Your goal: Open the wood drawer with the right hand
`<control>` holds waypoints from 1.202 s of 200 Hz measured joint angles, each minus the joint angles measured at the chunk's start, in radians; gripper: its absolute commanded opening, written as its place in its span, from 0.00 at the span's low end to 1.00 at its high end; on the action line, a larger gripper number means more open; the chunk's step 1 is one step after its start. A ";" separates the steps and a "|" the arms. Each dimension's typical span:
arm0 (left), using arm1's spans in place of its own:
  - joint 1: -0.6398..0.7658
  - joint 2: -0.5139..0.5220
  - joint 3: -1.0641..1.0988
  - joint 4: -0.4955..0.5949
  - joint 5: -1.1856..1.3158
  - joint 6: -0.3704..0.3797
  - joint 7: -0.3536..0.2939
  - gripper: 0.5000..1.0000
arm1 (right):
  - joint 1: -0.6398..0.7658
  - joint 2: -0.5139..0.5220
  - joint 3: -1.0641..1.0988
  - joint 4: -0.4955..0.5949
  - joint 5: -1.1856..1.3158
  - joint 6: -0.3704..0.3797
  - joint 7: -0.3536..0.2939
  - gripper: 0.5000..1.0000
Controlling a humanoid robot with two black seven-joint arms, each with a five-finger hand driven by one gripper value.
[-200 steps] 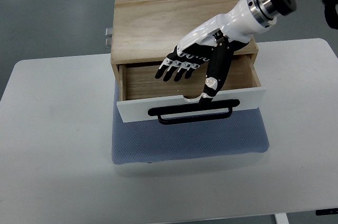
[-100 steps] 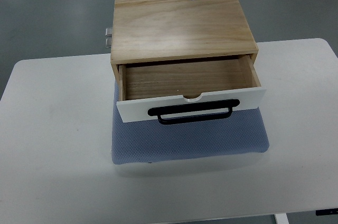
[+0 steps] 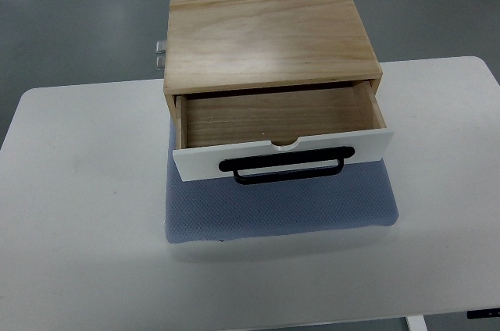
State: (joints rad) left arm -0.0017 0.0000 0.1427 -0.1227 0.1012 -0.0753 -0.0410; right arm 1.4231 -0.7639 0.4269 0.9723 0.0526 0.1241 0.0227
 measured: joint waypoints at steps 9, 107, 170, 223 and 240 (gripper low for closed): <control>0.000 0.000 0.000 0.000 0.000 0.000 0.000 1.00 | -0.041 0.012 0.055 -0.029 -0.001 -0.014 0.005 0.88; 0.000 0.000 0.000 0.000 0.000 0.001 0.000 1.00 | -0.393 0.167 0.388 -0.225 -0.054 -0.056 0.031 0.89; 0.000 0.000 0.000 0.000 0.000 0.001 0.000 1.00 | -0.513 0.318 0.582 -0.306 -0.234 -0.049 0.034 0.89; 0.000 0.000 0.000 0.000 0.000 0.000 0.001 1.00 | -0.594 0.392 0.609 -0.308 -0.268 -0.049 0.036 0.89; 0.000 0.000 0.000 0.000 0.000 0.000 0.001 1.00 | -0.613 0.408 0.609 -0.311 -0.269 -0.049 0.038 0.89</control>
State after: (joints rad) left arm -0.0015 0.0000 0.1427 -0.1227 0.1012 -0.0750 -0.0405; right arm 0.8100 -0.3562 1.0359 0.6616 -0.2159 0.0752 0.0603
